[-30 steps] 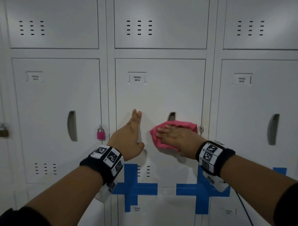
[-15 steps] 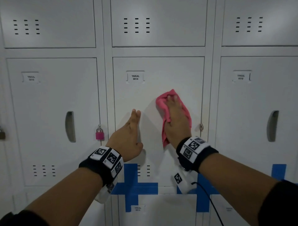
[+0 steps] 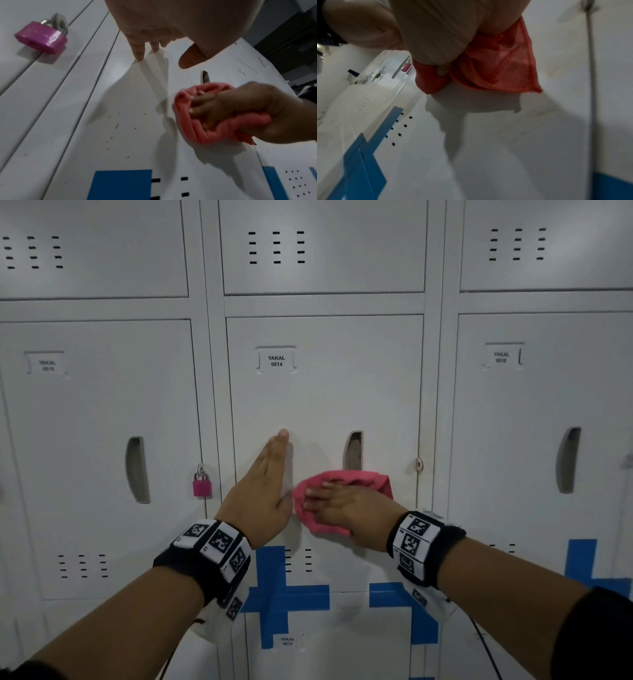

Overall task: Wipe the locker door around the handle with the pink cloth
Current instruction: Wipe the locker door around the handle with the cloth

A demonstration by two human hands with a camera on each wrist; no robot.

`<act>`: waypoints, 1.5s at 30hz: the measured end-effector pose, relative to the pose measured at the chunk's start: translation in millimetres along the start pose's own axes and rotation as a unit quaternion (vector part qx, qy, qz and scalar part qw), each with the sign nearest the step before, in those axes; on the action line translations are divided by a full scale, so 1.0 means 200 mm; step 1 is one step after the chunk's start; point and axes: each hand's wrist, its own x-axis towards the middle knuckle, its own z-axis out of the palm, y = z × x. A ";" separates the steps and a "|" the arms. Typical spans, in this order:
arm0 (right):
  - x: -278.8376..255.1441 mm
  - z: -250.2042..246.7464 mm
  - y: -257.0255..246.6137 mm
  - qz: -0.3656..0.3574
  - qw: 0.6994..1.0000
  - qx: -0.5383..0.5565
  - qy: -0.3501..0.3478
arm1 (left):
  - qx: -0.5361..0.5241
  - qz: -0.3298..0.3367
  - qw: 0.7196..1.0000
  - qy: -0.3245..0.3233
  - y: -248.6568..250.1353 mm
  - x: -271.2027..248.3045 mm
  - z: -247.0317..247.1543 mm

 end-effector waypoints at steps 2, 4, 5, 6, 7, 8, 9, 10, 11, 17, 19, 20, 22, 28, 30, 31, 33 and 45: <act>-0.06 -0.02 0.03 -0.023 1.000 -0.012 -0.013 | 0.017 -0.004 1.000 0.009 0.01 0.01 -0.02; -0.11 -0.03 0.07 -0.038 0.998 -0.051 -0.006 | 0.060 0.000 0.998 0.014 0.03 0.02 -0.03; -0.14 -0.04 0.09 -0.036 0.997 -0.072 0.009 | 0.079 0.002 0.997 0.016 0.03 0.03 -0.04; -0.16 -0.06 0.10 -0.023 0.996 -0.080 0.036 | 0.094 0.003 0.995 0.015 0.03 0.04 -0.05; -0.17 -0.09 0.12 0.000 0.994 -0.080 0.077 | 0.103 0.002 0.995 0.013 0.04 0.06 -0.06; -0.18 -0.12 0.13 0.031 0.988 -0.075 0.132 | 0.106 0.001 0.994 0.012 0.05 0.07 -0.06; -0.18 -0.16 0.14 0.065 0.976 -0.073 0.192 | 0.106 -0.001 0.994 0.011 0.06 0.09 -0.06; -0.17 -0.20 0.16 0.104 0.961 -0.072 0.246 | 0.107 -0.005 0.994 0.011 0.07 0.10 -0.06; -0.15 -0.24 0.16 0.153 0.943 -0.067 0.288 | 0.110 -0.011 0.994 0.007 0.08 0.12 -0.05; -0.07 -0.22 0.14 0.333 0.913 0.030 0.233 | 0.135 -0.043 0.990 -0.027 0.06 0.15 0.00; -0.07 -0.16 0.13 0.327 0.913 0.027 0.241 | 0.137 -0.041 0.989 -0.031 0.05 0.15 0.00; -0.08 -0.13 0.12 0.326 0.913 0.021 0.244 | 0.138 -0.040 0.989 -0.034 0.05 0.15 0.00; -0.09 -0.07 0.10 0.327 0.911 0.008 0.250 | 0.135 -0.038 0.989 -0.038 0.04 0.15 -0.01; -0.15 0.05 -0.05 0.322 0.916 0.005 0.237 | 0.136 -0.043 0.988 -0.050 0.04 0.16 -0.02; -0.20 0.09 -0.11 0.323 0.923 0.009 0.212 | 0.138 -0.047 0.988 -0.055 0.04 0.16 -0.02; -0.22 0.11 -0.13 0.323 0.925 0.019 0.197 | 0.139 -0.048 0.988 -0.057 0.05 0.16 -0.02; -0.26 0.16 -0.14 0.331 0.926 0.044 0.178 | 0.141 -0.048 0.987 -0.059 0.05 0.16 -0.03; 0.09 -0.32 -0.17 0.348 0.616 0.417 0.570 | 0.139 -0.049 0.987 -0.068 0.04 0.16 -0.05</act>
